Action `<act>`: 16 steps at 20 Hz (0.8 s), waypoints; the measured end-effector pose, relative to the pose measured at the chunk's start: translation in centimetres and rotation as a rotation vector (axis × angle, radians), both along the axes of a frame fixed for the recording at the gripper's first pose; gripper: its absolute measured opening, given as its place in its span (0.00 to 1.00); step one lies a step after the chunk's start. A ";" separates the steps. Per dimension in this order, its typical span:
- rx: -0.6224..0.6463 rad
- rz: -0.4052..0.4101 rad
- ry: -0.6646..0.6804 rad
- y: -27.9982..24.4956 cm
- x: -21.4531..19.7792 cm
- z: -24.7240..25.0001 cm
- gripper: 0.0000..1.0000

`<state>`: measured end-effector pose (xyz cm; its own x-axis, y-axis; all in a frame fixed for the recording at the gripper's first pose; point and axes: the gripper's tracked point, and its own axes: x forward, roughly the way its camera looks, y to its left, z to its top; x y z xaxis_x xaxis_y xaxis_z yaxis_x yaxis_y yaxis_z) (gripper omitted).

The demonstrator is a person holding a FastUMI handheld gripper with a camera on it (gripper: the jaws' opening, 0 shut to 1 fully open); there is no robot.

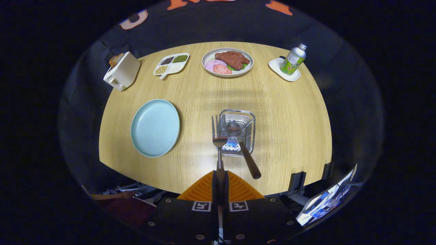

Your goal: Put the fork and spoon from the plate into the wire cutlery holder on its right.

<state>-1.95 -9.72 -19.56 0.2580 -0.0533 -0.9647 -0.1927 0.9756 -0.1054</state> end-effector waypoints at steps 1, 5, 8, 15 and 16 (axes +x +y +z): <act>-0.006 0.007 0.026 -0.3 -0.1 0.0 0.05; 0.004 -0.013 0.137 -0.5 -0.1 0.0 0.05; -0.007 -0.018 0.188 -0.8 0.7 -0.1 0.05; -0.034 -0.051 0.277 -1.4 2.2 -1.3 0.05; -0.032 -0.058 0.284 -1.4 2.3 -1.4 0.05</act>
